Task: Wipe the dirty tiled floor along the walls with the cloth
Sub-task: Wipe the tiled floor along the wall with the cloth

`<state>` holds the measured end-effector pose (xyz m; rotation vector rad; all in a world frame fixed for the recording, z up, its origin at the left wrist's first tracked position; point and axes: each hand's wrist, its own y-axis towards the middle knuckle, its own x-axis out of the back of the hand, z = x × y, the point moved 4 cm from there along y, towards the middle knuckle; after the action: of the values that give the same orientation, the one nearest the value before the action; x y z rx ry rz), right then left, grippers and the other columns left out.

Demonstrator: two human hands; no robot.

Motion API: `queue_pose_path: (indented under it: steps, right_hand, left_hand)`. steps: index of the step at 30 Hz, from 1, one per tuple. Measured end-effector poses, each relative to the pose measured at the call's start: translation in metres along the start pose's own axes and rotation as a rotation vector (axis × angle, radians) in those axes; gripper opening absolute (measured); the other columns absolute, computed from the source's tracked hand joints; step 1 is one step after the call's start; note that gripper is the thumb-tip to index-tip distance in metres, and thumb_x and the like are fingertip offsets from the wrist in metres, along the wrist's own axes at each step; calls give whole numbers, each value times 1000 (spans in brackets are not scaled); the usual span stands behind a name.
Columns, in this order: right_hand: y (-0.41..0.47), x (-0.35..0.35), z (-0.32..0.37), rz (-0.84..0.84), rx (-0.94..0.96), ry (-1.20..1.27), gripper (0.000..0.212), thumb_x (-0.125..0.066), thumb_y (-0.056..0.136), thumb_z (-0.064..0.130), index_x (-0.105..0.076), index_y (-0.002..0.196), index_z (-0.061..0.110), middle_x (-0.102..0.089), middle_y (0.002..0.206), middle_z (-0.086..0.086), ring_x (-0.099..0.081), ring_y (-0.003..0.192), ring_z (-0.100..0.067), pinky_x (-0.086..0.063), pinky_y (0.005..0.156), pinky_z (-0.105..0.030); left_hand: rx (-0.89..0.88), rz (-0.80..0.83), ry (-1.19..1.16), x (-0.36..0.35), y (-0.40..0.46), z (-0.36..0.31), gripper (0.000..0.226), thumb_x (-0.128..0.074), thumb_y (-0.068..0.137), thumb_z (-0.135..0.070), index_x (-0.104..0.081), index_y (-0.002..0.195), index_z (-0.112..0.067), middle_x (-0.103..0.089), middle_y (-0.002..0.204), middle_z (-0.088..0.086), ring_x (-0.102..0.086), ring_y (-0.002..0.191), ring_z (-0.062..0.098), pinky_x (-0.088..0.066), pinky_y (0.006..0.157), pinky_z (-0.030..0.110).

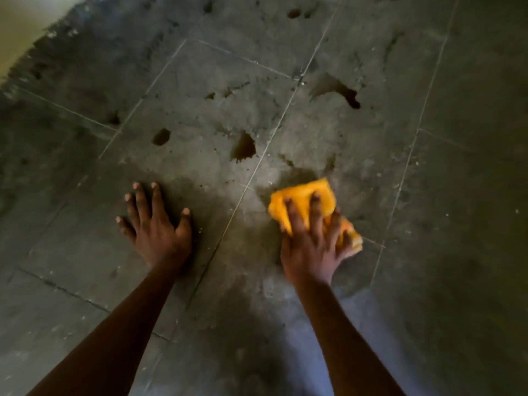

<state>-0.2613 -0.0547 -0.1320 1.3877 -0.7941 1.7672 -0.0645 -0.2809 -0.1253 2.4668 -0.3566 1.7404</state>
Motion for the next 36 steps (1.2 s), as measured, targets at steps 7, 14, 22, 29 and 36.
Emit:
queue_pose_path:
  steps: [7,14,22,29,36]
  right_hand:
    - [73,23,-76,-52,-395,86,61,-38,92,65,-32,153,59,-15,173,7,-22,152,-43,-12,112,-78]
    - [54,3,10,-11,51,-5,61,-46,95,62,-31,154,59,-20,172,7,-26,152,-42,-14,114,-67]
    - [158,13,-29,-11,-400,108,59,-42,97,63,-29,154,59,-7,174,7,-14,154,-45,-9,114,-77]
    - [-15,-1,32,104,219,-7,68,-48,92,65,-21,154,63,-14,174,8,-24,151,-43,-19,107,-75]
    - [114,-1,10,-49,-187,50,63,-50,92,59,-30,151,60,-16,173,6,-23,151,-47,-16,110,-79]
  left_hand:
    - [3,-15,-1,0,1,0,89,-44,89,-59,-22,167,-25,-5,178,4,2,164,24,8,129,56]
    - [-3,-10,-15,-2,1,1,89,-43,89,-61,-20,168,-26,-3,178,3,4,164,22,7,130,57]
    - [-10,-28,-23,-3,2,1,87,-48,90,-58,-23,167,-26,-6,178,2,2,164,22,8,129,53]
    - [7,-3,-42,2,-1,0,89,-43,88,-62,-22,167,-27,-5,178,0,4,164,21,6,130,56]
    - [-23,-9,-42,-1,1,0,88,-42,91,-63,-18,168,-28,-1,178,0,9,163,20,13,129,49]
